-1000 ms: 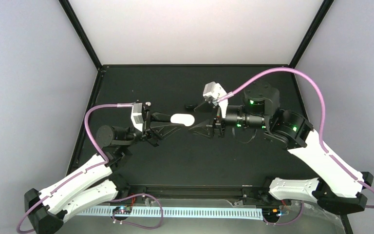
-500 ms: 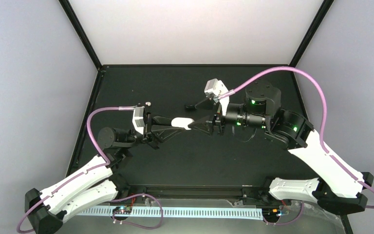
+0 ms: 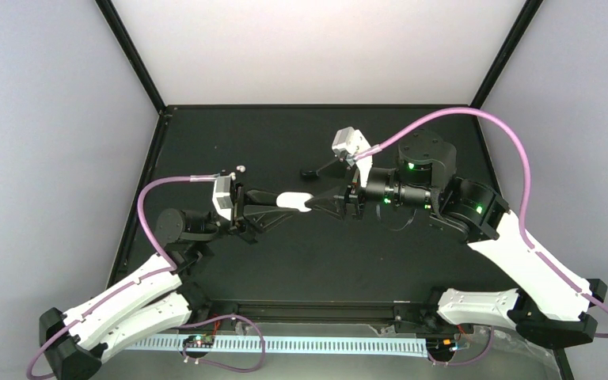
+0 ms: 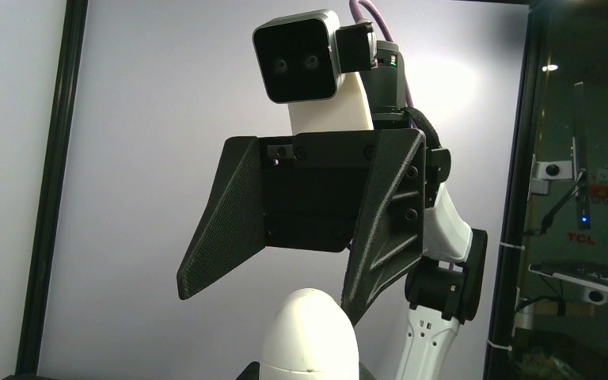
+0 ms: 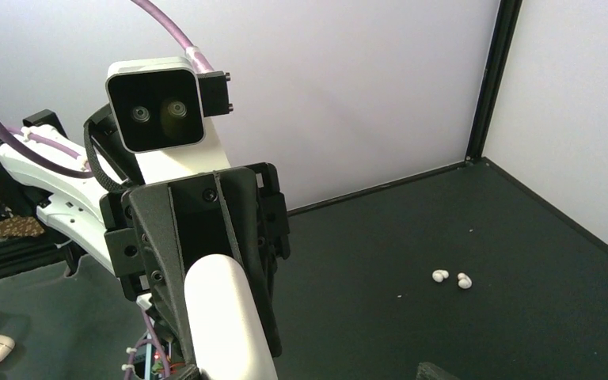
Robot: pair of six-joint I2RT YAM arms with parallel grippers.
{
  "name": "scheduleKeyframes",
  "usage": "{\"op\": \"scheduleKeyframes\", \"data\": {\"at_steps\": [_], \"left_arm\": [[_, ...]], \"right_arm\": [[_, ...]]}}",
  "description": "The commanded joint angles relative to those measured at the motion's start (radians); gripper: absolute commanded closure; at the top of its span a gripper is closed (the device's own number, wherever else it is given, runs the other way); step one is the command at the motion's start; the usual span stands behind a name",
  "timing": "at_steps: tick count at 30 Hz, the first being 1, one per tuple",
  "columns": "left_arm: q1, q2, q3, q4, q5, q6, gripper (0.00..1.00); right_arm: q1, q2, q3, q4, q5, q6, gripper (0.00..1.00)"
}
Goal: Insert the wireless bluetooth earbuds into the charging case
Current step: Open the charging case.
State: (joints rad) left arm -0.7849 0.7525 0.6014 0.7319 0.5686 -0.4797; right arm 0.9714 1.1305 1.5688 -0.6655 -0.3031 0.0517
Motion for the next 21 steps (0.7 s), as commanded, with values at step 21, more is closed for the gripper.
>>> {"op": "scheduleKeyframes", "data": {"at_steps": [21], "left_arm": [[-0.027,-0.025,0.011,-0.007,0.024,0.042,0.98]], "right_arm": [[0.004,0.006,-0.018,0.046,0.024,0.047,0.31]]}}
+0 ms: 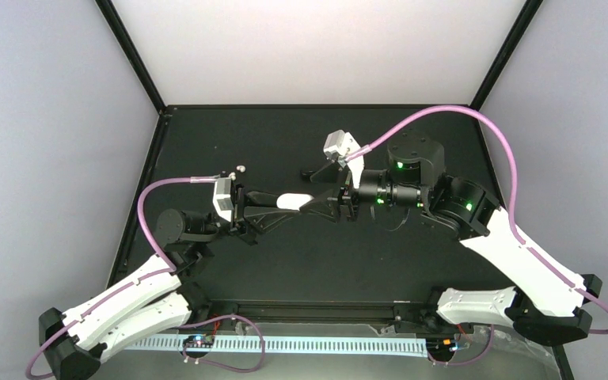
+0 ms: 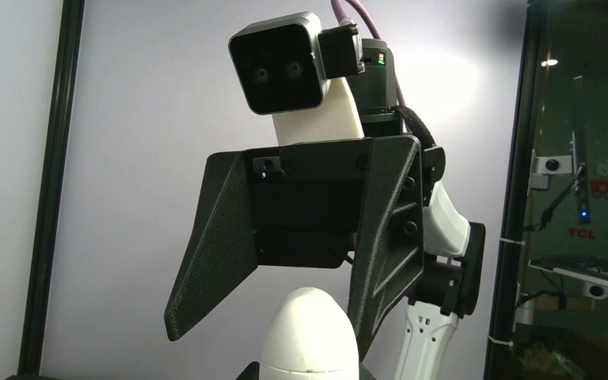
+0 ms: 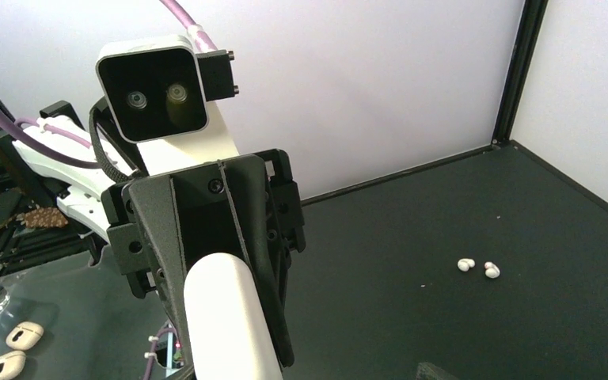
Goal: Insert the wireless bluetooth earbuds into the charging case
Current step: Open the charging case.
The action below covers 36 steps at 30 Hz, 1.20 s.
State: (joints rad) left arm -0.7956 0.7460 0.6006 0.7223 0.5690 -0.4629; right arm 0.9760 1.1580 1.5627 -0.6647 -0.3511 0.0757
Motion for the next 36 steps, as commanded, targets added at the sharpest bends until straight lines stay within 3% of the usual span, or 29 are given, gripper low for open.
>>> {"op": "scheduleKeyframes", "data": {"at_steps": [1,24,28,36], "left_arm": [[-0.017,-0.020,0.010,0.000,0.025,0.027,0.98],[-0.029,-0.053,-0.003,-0.054,0.019,0.087,0.98],[-0.029,-0.088,-0.017,-0.078,-0.029,0.106,0.99],[-0.027,-0.206,-0.027,-0.178,-0.162,0.149,0.98]], "right_arm": [[0.000,-0.022,-0.012,0.048,0.079,0.025,0.31],[0.000,-0.037,-0.020,0.083,0.127,0.076,0.30],[-0.001,-0.060,-0.014,0.097,0.081,0.082,0.28],[-0.011,-0.126,-0.069,0.134,0.219,0.098,0.24]]}}
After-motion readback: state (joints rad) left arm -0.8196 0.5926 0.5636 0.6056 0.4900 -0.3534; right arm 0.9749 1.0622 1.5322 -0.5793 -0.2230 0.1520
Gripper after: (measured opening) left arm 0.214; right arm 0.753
